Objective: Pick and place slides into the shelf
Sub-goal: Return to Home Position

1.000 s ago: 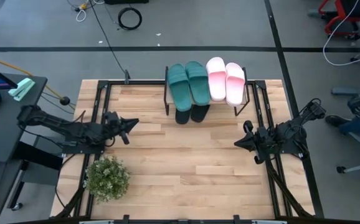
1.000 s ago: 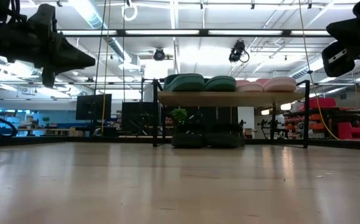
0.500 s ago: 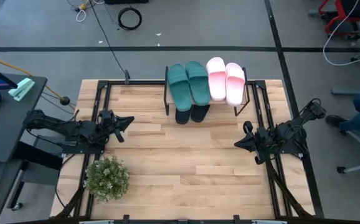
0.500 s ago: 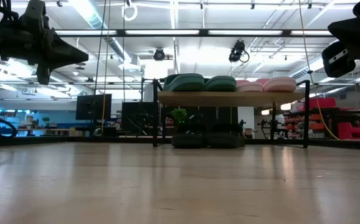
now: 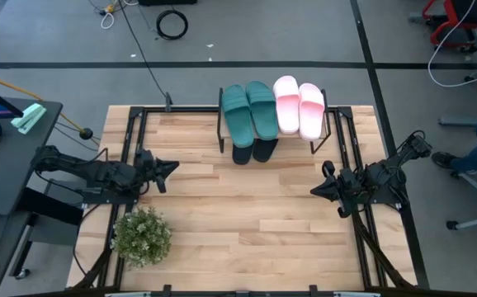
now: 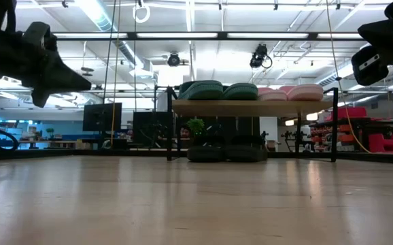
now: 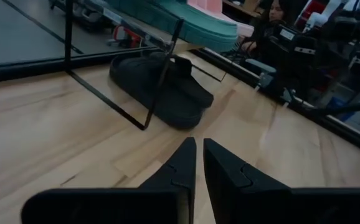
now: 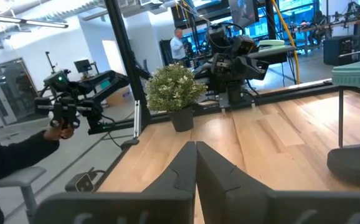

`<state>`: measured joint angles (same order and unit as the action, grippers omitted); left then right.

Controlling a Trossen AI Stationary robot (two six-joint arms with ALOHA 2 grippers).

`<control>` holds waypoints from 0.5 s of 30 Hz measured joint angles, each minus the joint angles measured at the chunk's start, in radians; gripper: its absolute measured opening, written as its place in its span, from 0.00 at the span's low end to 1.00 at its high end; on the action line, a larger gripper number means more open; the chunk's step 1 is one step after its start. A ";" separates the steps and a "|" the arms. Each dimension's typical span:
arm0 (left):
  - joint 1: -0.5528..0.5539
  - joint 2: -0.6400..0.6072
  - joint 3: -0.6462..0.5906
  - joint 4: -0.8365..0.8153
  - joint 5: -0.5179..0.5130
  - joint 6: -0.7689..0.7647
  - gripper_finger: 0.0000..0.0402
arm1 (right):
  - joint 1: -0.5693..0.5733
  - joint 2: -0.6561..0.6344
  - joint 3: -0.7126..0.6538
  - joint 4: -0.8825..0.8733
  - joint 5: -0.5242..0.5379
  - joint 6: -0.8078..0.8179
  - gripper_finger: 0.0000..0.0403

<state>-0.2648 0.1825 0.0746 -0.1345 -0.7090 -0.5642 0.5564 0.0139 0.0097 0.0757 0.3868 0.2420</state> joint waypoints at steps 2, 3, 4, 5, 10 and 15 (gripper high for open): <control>0.000 0.001 0.002 -0.014 -0.001 -0.014 0.09 | 0.000 0.000 0.000 0.000 0.000 0.000 0.03; 0.000 0.001 0.002 -0.015 0.000 -0.015 0.08 | 0.000 0.000 0.000 0.000 0.000 0.000 0.03; 0.000 0.001 0.002 -0.015 0.000 -0.009 0.08 | 0.000 0.000 0.000 0.000 0.000 0.000 0.03; 0.000 0.000 0.002 -0.016 0.000 -0.004 0.07 | 0.000 0.000 0.000 0.000 0.000 0.000 0.03; 0.000 0.000 0.002 -0.019 0.000 0.030 0.05 | 0.000 0.000 0.000 0.000 0.000 -0.001 0.03; 0.000 0.000 0.002 -0.013 0.000 0.027 0.06 | 0.000 0.000 0.000 0.000 0.000 -0.001 0.03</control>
<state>-0.2649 0.1829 0.0764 -0.1474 -0.7094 -0.5377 0.5564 0.0139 0.0097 0.0756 0.3870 0.2413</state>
